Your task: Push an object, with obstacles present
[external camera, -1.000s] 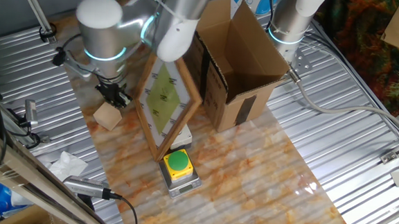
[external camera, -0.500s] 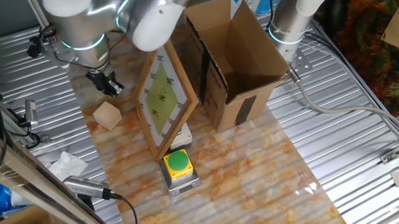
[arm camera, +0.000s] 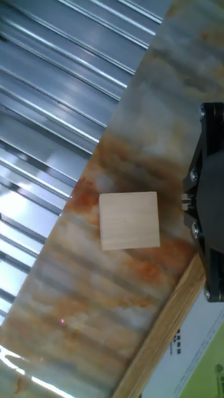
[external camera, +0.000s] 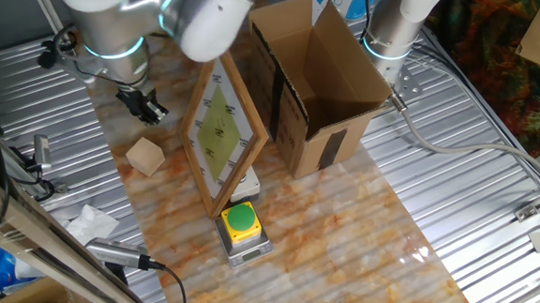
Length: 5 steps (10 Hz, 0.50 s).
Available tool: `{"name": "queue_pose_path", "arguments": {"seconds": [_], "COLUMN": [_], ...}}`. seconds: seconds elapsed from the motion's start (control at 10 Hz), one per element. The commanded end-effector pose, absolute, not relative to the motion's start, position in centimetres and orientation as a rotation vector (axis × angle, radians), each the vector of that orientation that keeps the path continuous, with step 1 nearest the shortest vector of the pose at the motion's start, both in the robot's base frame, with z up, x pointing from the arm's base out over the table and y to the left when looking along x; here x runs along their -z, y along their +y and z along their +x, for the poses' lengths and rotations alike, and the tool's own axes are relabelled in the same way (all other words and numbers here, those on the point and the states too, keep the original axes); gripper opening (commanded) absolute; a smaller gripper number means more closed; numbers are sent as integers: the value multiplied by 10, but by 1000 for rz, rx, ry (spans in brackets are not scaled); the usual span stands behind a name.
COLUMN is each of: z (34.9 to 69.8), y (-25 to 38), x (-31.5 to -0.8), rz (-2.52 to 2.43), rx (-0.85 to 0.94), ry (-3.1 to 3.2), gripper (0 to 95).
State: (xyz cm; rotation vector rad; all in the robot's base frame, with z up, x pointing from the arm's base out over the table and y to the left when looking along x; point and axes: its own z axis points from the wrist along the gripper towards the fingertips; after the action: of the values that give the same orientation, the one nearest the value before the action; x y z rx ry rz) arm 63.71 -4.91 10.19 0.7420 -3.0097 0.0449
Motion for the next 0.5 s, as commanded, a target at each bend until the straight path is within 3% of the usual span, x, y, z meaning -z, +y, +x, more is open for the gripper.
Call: {"name": "queue_pose_path", "arguments": {"seconds": [0.1,0.5], "z": [643,655], "y": [-72,-100], "x": [-104,-85], "rz": [528,201], "rx": [-41,33], "ry": [-3047,-3103], "gripper": [0,0]}}
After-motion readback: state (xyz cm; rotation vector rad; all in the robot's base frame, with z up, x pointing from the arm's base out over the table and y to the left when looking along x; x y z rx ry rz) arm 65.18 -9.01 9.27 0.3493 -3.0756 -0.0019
